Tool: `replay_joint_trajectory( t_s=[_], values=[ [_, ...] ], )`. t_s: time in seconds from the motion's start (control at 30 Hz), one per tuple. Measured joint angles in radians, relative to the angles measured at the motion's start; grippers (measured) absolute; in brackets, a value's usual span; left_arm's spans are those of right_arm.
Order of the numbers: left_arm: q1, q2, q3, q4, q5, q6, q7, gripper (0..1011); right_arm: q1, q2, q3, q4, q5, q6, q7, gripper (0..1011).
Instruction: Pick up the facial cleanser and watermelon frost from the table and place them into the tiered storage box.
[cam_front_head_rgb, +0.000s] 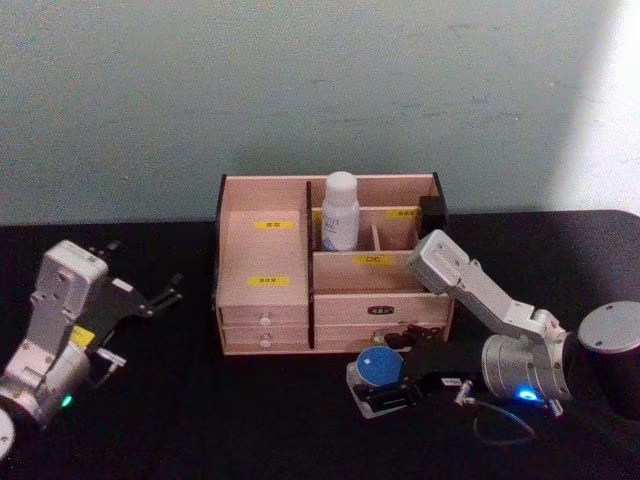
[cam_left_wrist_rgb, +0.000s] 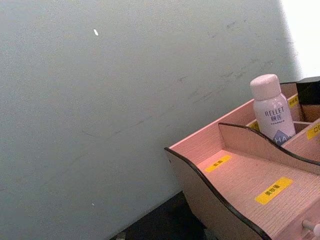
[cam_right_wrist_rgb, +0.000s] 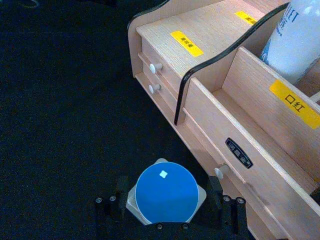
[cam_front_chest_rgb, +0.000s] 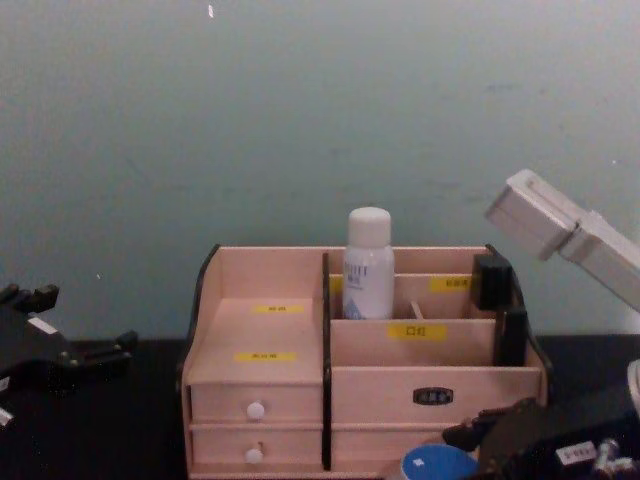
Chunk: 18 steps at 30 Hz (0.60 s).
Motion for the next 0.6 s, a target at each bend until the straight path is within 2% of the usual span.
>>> replay_joint_trajectory(
  t_s=[0.33,0.57,0.6],
  values=[
    [0.0,0.0,0.0,0.0,0.0,0.0,0.0,1001,0.0,0.001,0.001,0.0,0.001,0.0,0.0,995],
    [0.0,0.0,0.0,0.0,0.0,0.0,0.0,1001,0.0,0.001,0.002,0.0,0.002,0.0,0.0,859],
    [0.0,0.0,0.0,0.0,0.0,0.0,0.0,1001,0.0,0.001,0.002,0.0,0.003,0.0,0.0,810]
  ],
)
